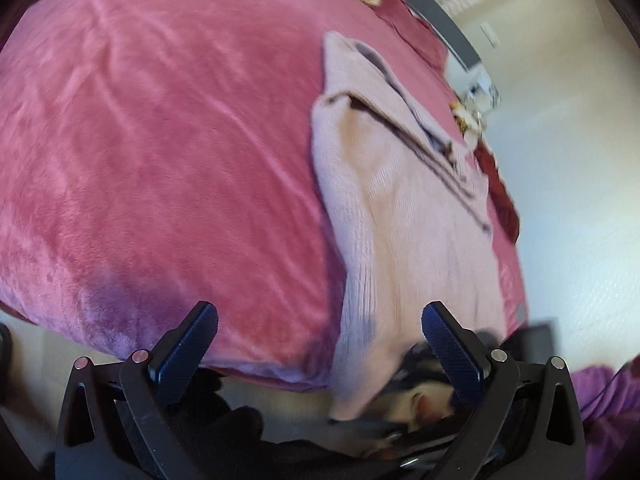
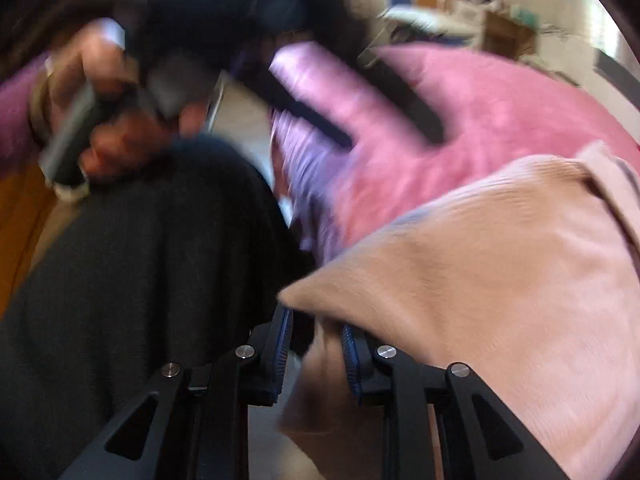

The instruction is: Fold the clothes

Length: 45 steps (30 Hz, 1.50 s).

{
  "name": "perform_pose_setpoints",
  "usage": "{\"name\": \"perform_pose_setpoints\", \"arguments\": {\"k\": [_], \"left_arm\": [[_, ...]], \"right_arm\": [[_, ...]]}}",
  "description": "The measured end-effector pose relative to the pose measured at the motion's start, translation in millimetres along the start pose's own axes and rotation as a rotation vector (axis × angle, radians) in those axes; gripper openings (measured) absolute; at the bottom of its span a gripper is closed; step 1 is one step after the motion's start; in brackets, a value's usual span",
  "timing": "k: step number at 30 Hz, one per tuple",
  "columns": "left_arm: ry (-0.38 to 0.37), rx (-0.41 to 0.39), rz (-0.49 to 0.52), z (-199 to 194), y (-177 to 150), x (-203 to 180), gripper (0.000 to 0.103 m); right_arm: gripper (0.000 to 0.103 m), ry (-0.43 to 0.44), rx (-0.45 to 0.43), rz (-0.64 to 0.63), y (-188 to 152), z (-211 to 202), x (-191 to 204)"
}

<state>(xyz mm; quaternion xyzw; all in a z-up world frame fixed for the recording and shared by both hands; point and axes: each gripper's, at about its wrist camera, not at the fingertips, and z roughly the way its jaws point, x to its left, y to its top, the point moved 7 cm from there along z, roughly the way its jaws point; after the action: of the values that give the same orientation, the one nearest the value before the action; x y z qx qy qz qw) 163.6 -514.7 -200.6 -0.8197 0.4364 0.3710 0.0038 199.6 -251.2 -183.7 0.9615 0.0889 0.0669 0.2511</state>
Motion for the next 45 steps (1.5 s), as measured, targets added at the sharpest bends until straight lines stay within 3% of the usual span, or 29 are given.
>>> {"name": "perform_pose_setpoints", "arguments": {"k": [2, 4, 8, 12, 14, 18, 22, 27, 33, 36, 38, 42, 45], "left_arm": [[-0.007, -0.019, -0.021, -4.1, 4.9, 4.9, 0.102], [-0.026, -0.033, -0.035, -5.3, 7.3, 4.9, 0.102], [-0.028, 0.000, -0.022, 4.2, 8.1, -1.6, 0.102], [0.001, 0.060, 0.007, 16.7, 4.8, -6.8, 0.102], [0.023, 0.090, 0.018, 22.8, 2.5, -8.7, 0.102], [0.072, 0.121, 0.030, 25.9, -0.2, -8.3, 0.102], [0.086, 0.104, -0.023, 17.3, 7.8, 0.8, 0.102], [0.089, 0.121, -0.068, 26.9, 18.6, 6.0, 0.102], [0.163, 0.248, 0.107, 60.3, 14.2, -16.2, 0.102], [0.245, 0.316, 0.222, 73.2, 8.1, -20.8, 0.102], [0.295, 0.350, 0.350, 78.8, 0.7, -23.2, 0.102], [0.372, 0.397, 0.557, 78.5, -17.7, -23.2, 0.102], [0.376, 0.405, 0.543, 72.1, -18.8, -17.9, 0.102]], "right_arm": [[0.022, -0.014, 0.004, -0.029, -5.4, -1.8, 1.9], [0.022, -0.100, -0.050, -0.013, -10.4, -19.2, -9.9], [0.023, -0.261, -0.087, 0.155, -36.8, -57.8, -50.2], [0.026, -0.174, -0.091, 0.271, -61.5, -67.5, -57.9], [0.026, -0.129, -0.092, 0.277, -57.5, -59.8, -57.3], [0.027, -0.085, -0.107, 0.235, -4.8, -22.1, -39.4], [0.041, -0.001, -0.122, 0.214, 11.2, -8.0, -25.0], [0.042, -0.043, -0.173, 0.112, 5.8, -31.4, -4.2], [0.040, 0.013, -0.138, -0.010, -26.0, -37.9, 19.6], [0.040, 0.067, -0.148, 0.075, -31.0, -48.5, 12.6], [0.040, 0.094, -0.173, 0.123, -33.2, -65.5, 5.2], [0.040, 0.013, -0.176, 0.203, -52.2, -94.5, -22.0], [0.040, -0.032, -0.167, 0.306, -77.8, -112.3, -48.7]]}}
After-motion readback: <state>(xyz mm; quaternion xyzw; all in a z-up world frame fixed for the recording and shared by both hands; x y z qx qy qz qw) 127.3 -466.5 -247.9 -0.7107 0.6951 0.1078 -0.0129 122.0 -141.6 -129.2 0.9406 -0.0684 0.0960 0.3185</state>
